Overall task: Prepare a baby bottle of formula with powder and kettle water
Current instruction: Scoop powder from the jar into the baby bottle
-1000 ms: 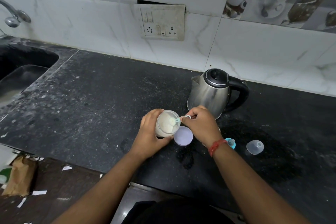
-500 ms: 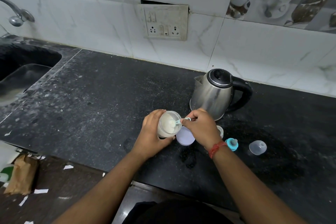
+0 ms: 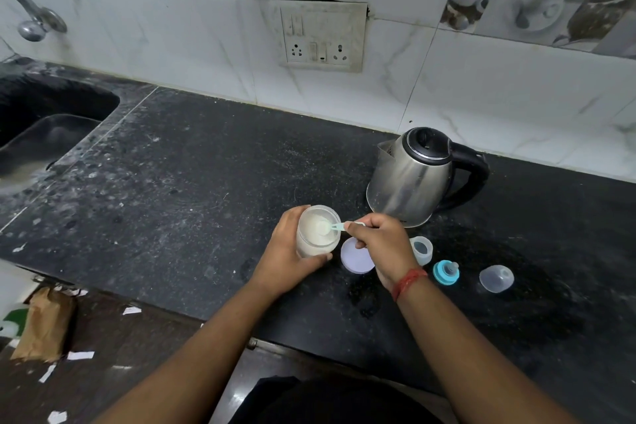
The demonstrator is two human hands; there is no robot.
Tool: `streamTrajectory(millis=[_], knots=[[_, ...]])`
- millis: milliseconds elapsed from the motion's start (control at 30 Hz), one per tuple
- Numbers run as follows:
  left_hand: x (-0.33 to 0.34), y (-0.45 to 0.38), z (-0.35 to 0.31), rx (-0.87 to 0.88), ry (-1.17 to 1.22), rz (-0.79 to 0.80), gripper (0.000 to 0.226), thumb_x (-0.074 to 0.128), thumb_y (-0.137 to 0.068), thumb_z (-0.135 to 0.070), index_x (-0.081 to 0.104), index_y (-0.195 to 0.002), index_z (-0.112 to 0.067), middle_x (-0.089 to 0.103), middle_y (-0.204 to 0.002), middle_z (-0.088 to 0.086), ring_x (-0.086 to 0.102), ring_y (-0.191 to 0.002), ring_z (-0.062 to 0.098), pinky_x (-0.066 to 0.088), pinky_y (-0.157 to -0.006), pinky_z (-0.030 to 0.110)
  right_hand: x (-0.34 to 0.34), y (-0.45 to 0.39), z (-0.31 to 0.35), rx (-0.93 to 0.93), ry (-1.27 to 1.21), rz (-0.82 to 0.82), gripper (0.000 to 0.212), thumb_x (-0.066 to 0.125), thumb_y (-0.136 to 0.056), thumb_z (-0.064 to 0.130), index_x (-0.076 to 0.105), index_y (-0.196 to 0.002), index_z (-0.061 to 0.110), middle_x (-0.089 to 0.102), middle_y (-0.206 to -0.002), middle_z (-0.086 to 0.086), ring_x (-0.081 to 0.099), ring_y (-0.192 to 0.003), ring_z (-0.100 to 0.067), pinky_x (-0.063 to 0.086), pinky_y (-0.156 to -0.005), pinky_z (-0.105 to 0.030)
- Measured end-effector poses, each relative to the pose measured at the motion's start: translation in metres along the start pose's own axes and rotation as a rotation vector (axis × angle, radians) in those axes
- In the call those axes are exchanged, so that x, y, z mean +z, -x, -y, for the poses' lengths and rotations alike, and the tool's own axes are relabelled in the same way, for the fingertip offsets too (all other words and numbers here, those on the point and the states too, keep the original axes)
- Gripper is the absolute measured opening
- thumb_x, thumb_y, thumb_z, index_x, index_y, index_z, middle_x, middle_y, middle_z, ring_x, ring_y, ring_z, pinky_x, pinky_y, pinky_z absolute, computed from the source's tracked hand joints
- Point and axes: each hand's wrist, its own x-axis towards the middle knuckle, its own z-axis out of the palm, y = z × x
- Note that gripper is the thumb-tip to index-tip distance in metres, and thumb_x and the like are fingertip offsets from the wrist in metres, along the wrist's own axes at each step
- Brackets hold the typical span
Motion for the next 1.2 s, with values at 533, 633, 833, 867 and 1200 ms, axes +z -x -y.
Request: streamTrajectory(millis=[533,633,833,867,1200], knots=[[-0.014,-0.009,0.033,-0.159,0.097,0.051,0.085,0.090,-0.072,-0.027,0.042,-0.141,-0.038,0.050,-0.141,-0.016,0.048,-0.133,0.002,0.039,-0.111,0.026,0.040,-0.009,-0.007,0.217,-0.320,-0.022,0.015,0.073,-0.089,0.005,0.062,-0.078,0.005,0.051,-0.062,-0.002,0.048,-0.057,-0.010,0.045,-0.058,-0.022],[-0.016,-0.004,0.038,-0.182,0.084,0.084,0.100,0.088,-0.072,-0.035,0.030,-0.154,-0.029,0.042,-0.154,-0.011,0.040,-0.143,0.007,0.035,-0.120,0.039,0.040,-0.008,-0.008,0.225,-0.358,-0.020,0.015,0.073,-0.088,0.004,0.062,-0.077,0.006,0.051,-0.062,-0.002,0.048,-0.058,-0.010,0.044,-0.059,-0.022],[-0.022,0.004,0.021,-0.164,0.063,0.001,0.113,0.079,-0.074,-0.057,0.010,-0.161,-0.038,0.016,-0.167,-0.020,0.011,-0.157,0.006,0.018,-0.129,0.044,0.034,-0.003,-0.003,0.227,-0.459,-0.033,0.014,0.072,-0.089,0.003,0.062,-0.079,0.005,0.051,-0.064,-0.002,0.049,-0.058,-0.009,0.045,-0.059,-0.022],[-0.023,0.004,0.014,-0.115,0.041,-0.007,0.109,0.075,-0.076,-0.060,0.008,-0.160,-0.043,0.013,-0.167,-0.022,0.007,-0.158,0.006,0.016,-0.129,0.044,0.032,-0.002,-0.001,0.222,-0.475,-0.032,0.015,0.072,-0.089,0.003,0.062,-0.078,0.006,0.052,-0.063,-0.002,0.049,-0.059,-0.010,0.045,-0.059,-0.022],[0.010,-0.009,-0.065,0.156,0.037,0.048,0.097,0.074,-0.088,-0.044,0.016,-0.163,-0.021,0.013,-0.172,-0.010,0.004,-0.159,0.011,0.013,-0.129,0.039,-0.047,0.021,0.019,0.165,-0.694,-0.108,0.007,0.068,-0.089,-0.003,0.067,-0.084,0.001,0.059,-0.068,-0.003,0.052,-0.058,-0.007,0.047,-0.052,-0.017]])
